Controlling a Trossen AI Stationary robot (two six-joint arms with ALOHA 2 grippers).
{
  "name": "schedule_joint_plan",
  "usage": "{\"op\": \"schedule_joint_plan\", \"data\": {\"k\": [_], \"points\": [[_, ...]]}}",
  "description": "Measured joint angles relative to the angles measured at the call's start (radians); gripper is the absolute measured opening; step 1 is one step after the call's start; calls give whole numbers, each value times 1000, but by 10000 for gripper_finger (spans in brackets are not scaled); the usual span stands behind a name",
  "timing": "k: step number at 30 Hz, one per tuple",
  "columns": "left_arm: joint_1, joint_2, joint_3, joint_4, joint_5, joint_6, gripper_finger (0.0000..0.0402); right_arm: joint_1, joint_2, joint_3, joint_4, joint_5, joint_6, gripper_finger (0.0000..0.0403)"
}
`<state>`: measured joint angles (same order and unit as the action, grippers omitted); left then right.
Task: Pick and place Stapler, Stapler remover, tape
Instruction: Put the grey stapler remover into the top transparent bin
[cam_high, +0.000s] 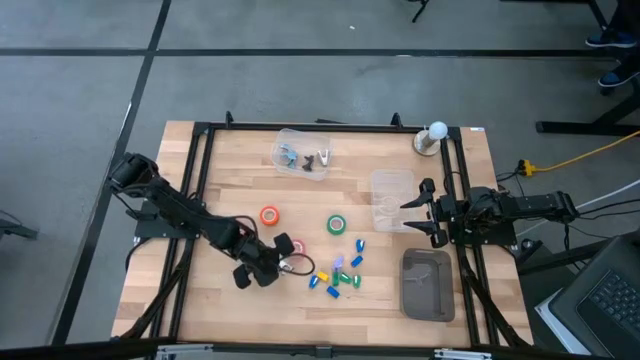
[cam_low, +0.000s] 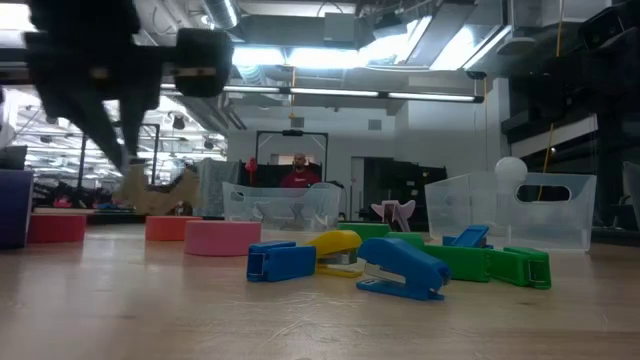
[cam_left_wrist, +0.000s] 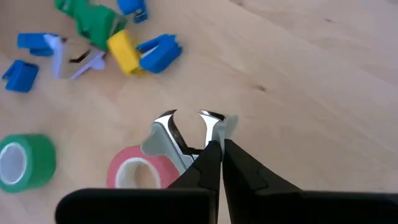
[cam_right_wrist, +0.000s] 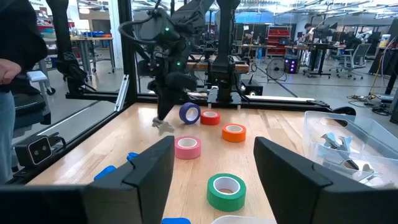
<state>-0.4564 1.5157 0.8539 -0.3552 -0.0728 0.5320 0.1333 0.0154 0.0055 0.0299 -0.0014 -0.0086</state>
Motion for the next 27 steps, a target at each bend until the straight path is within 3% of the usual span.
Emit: {"op": "schedule_joint_plan", "data": {"k": [14, 27], "points": [[213, -3, 0, 134, -7, 28, 3, 0, 0, 0, 0, 0, 0, 225], [455, -3, 69, 247, -16, -83, 3, 0, 0, 0, 0, 0, 0, 225]]}}
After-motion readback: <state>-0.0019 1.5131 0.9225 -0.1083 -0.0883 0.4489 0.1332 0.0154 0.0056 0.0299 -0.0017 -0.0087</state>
